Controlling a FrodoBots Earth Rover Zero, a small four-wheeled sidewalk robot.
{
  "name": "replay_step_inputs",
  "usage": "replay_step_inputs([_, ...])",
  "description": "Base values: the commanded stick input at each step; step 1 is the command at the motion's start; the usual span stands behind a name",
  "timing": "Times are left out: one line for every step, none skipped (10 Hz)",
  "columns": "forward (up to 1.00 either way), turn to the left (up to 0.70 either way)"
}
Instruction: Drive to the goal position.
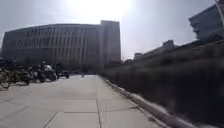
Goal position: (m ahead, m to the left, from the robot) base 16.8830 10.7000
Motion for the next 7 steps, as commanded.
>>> replay_step_inputs([1.00, 0.00])
replay_step_inputs([1.00, 0.00])
replay_step_inputs([1.00, 0.14])
replay_step_inputs([1.00, 0.40])
replay_step_inputs([1.00, 0.40])
replay_step_inputs([1.00, 0.40])
replay_step_inputs([1.00, 0.40])
